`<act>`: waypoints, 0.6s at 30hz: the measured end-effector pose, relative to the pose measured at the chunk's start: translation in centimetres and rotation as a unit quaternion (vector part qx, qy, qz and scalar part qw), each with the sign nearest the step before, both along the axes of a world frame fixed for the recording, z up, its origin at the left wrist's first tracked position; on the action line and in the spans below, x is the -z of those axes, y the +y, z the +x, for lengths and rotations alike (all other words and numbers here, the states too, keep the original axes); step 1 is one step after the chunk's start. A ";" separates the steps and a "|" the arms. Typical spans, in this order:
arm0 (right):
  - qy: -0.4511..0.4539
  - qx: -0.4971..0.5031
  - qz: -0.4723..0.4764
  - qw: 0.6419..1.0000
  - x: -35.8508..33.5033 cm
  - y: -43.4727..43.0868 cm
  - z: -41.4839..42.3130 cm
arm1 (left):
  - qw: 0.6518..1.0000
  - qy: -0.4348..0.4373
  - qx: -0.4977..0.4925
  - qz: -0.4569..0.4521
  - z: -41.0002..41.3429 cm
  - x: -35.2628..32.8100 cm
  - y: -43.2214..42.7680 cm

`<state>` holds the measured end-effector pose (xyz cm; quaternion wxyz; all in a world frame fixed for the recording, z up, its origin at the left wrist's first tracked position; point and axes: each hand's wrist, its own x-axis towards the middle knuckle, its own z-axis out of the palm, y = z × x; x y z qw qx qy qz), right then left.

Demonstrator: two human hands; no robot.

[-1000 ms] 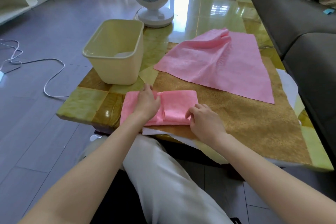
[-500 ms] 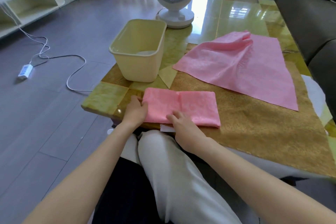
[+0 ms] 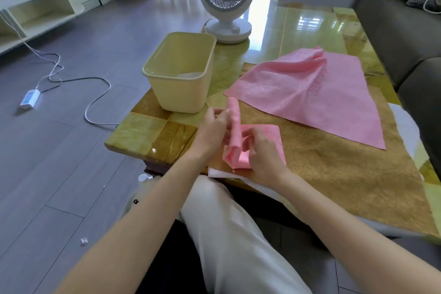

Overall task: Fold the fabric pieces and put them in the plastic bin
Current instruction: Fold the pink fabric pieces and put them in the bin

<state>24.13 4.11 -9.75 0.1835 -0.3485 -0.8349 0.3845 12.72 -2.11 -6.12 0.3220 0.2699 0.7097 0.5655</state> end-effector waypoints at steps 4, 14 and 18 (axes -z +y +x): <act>0.108 0.136 -0.088 0.981 0.1 2.7 2.0 | 0.997 0.041 0.064 -0.008 3.2 0.5 2.4; -0.127 0.140 -0.118 0.975 2.6 5.3 4.5 | 0.921 0.334 0.167 -0.111 4.7 4.2 2.7; -0.126 0.138 -0.131 0.974 2.8 5.4 4.5 | 0.858 0.457 0.167 -0.164 2.6 5.8 1.5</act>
